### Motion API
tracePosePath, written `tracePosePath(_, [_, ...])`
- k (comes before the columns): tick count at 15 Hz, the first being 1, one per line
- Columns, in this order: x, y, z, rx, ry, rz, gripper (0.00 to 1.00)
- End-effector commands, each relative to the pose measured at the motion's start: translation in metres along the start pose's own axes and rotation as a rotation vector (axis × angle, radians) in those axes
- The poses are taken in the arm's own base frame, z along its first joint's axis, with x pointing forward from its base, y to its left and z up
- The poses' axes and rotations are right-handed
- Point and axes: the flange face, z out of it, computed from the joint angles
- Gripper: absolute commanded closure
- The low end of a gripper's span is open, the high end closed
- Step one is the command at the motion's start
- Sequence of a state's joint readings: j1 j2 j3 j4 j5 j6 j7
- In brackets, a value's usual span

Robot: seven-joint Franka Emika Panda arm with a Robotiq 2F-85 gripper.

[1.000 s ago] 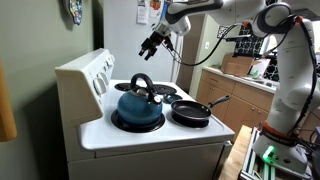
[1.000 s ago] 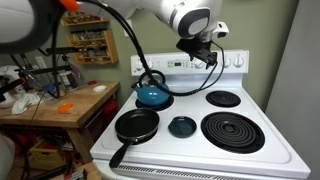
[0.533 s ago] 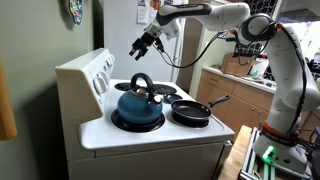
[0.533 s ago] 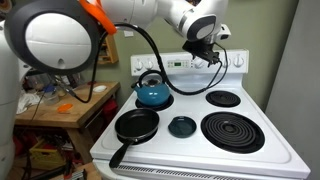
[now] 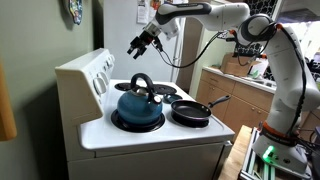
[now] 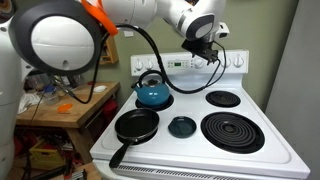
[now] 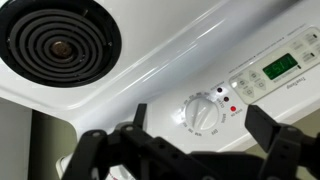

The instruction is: Turn the middle knob anticlockwise

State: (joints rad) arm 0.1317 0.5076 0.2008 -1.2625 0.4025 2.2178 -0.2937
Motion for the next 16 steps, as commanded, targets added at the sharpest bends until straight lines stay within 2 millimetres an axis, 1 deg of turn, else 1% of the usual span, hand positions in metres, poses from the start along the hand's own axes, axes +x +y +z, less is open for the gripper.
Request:
tracePosePath(1, [0.013,-0.02,0.02,0.018,0.014,0.023,0.0])
tracePosePath(3, [0.016,-0.031,0.035,0.031,-0.009,0.048,0.0])
tracePosePath(5, [0.019,-0.033,0.053,0.044,-0.015,0.066,0.0])
tracePosePath(6, [0.012,-0.035,0.036,0.046,-0.006,0.043,0.0])
tracePosePath(8, [0.014,-0.035,0.051,0.05,-0.011,0.053,0.0])
tracePosePath(10, [0.015,-0.033,0.055,0.051,-0.009,0.055,0.0])
tracePosePath(11, [0.016,-0.032,0.053,0.048,-0.006,0.061,0.0])
tracePosePath(16, [0.02,-0.022,0.075,0.1,0.003,0.046,0.0])
